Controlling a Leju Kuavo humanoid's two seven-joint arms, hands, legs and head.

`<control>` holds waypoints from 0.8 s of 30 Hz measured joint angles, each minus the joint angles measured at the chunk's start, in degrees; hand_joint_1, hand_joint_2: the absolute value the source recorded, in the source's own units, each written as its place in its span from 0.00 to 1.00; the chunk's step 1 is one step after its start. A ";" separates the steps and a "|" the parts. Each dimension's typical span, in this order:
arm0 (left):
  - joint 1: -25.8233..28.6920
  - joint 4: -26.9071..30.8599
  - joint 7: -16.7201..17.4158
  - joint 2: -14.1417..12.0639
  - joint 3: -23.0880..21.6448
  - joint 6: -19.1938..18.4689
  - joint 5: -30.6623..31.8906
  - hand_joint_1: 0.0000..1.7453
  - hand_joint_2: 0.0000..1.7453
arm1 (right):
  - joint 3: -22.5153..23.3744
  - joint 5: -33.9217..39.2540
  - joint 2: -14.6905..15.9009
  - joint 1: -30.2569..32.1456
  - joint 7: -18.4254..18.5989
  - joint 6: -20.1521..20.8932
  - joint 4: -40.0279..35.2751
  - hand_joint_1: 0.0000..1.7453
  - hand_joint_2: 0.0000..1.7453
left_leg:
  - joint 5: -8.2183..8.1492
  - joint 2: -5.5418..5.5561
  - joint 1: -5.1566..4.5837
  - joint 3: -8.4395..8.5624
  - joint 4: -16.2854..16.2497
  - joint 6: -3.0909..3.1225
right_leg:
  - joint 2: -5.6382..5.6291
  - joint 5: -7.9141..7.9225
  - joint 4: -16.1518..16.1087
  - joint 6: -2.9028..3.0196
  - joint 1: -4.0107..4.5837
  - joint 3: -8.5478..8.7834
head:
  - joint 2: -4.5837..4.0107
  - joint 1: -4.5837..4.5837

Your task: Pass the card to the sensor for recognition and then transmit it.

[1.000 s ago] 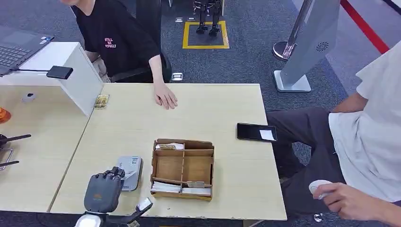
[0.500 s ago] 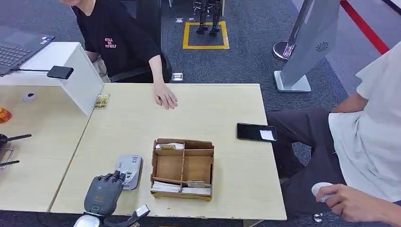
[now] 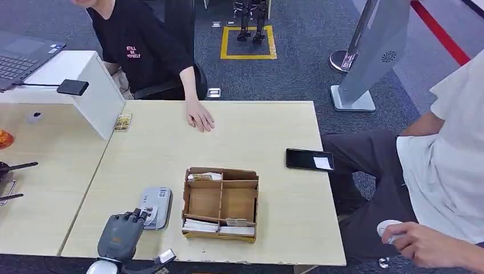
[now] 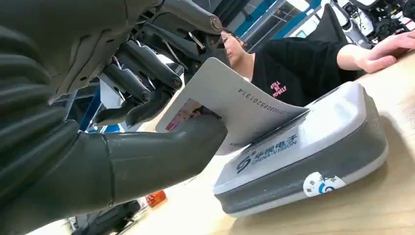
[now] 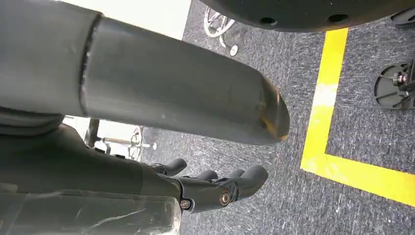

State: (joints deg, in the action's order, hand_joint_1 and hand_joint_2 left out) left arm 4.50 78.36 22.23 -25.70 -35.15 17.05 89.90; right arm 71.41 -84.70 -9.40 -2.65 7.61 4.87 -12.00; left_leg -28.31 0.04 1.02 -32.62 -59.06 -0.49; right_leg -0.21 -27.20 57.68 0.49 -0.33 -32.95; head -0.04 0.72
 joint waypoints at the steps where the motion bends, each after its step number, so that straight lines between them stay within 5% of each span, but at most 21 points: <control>1: 0.00 0.00 -0.11 -0.02 0.02 -0.07 -0.02 1.00 1.00 | 0.00 0.00 0.00 0.00 0.00 0.00 0.00 0.00 0.00 | 0.00 0.00 0.00 0.00 0.00 0.00 | 0.00 0.00 0.00 0.00 0.00 0.00 | 0.00 -0.02; 15: -0.01 0.00 -1.16 -0.41 0.02 0.96 -0.02 1.00 1.00 | 0.00 0.00 0.00 0.01 0.00 0.00 0.00 0.00 0.00 | 0.00 0.00 0.00 0.01 0.00 0.00 | 0.00 0.00 0.00 0.00 0.00 0.00 | 0.00 0.00; 24: -1.83 1.27 5.31 1.05 0.00 13.97 0.05 1.00 1.00 | 0.35 0.31 0.00 0.02 0.00 -0.42 0.00 0.00 0.00 | 0.01 0.00 0.00 0.02 -0.01 0.00 | 0.00 0.01 0.00 0.01 0.00 -0.01 | 0.00 -0.02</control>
State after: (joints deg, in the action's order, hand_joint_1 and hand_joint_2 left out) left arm 2.67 79.63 27.54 -24.65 -35.15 31.02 89.94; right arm 71.76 -84.39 -9.40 -2.63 7.61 4.46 -12.00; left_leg -28.30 0.04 1.02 -32.59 -59.07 -0.49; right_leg -0.21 -27.19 57.68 0.50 -0.34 -32.96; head -0.04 0.70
